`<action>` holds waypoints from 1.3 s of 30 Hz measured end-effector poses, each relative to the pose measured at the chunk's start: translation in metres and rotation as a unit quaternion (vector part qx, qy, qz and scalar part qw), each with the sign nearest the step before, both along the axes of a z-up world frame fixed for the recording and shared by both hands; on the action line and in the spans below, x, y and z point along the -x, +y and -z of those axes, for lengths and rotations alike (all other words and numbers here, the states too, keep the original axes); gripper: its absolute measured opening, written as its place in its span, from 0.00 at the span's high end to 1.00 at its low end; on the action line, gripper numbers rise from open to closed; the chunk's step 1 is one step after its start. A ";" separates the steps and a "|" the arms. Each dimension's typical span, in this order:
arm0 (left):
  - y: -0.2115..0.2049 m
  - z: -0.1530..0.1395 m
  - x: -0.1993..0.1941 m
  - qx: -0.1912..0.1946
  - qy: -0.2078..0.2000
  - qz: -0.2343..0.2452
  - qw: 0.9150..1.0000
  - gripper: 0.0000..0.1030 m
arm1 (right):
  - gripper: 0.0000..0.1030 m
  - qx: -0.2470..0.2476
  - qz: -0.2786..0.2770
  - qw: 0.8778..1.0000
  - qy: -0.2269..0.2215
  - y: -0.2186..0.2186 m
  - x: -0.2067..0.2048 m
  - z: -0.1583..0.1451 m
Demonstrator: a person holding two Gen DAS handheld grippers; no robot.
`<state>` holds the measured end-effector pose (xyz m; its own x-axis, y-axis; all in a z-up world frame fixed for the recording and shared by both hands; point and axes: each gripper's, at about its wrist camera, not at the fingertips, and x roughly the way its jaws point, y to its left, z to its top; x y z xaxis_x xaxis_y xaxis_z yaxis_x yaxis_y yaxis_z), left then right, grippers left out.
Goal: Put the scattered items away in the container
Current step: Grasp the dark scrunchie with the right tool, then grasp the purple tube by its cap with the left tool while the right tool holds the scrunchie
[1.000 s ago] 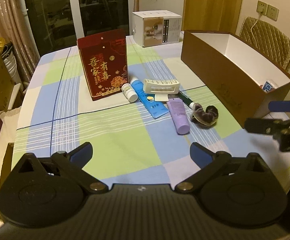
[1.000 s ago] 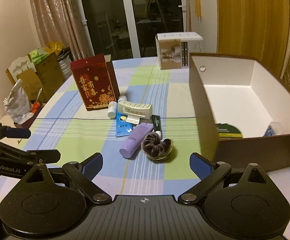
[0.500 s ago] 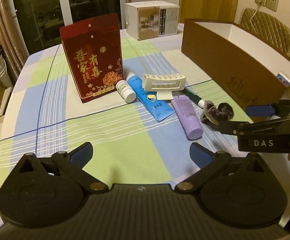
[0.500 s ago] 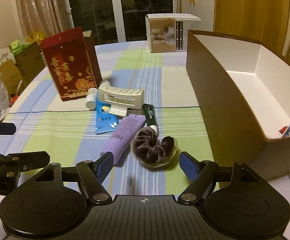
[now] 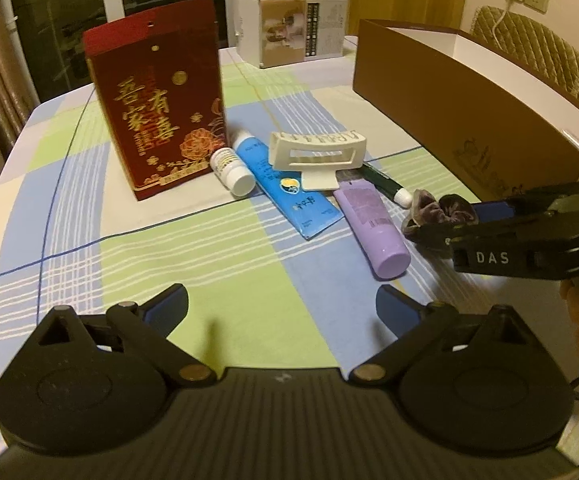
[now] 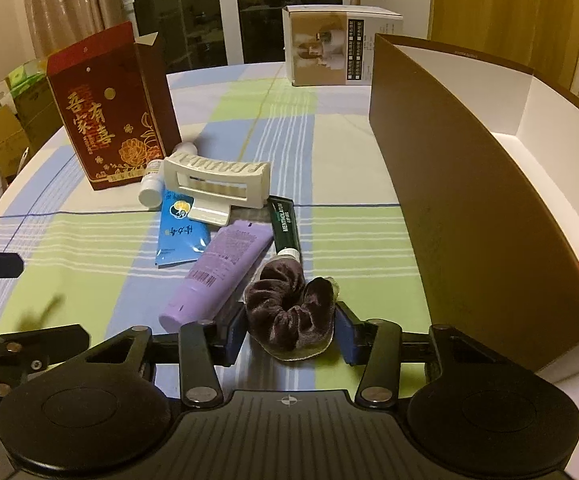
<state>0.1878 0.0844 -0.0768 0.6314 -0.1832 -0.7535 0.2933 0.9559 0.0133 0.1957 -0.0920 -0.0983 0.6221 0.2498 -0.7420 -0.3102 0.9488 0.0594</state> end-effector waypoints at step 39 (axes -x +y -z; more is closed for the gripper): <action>-0.070 0.023 -0.030 0.004 0.046 0.034 0.998 0.77 | 0.76 -0.013 -0.029 0.995 -0.091 -0.029 0.038 -0.063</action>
<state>0.2177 0.0148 -0.0994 0.5446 -0.2306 -0.8064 0.3580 0.9334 -0.0252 0.1574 -0.1206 -0.0355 0.7302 0.3059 -0.6109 -0.3716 0.9282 0.0205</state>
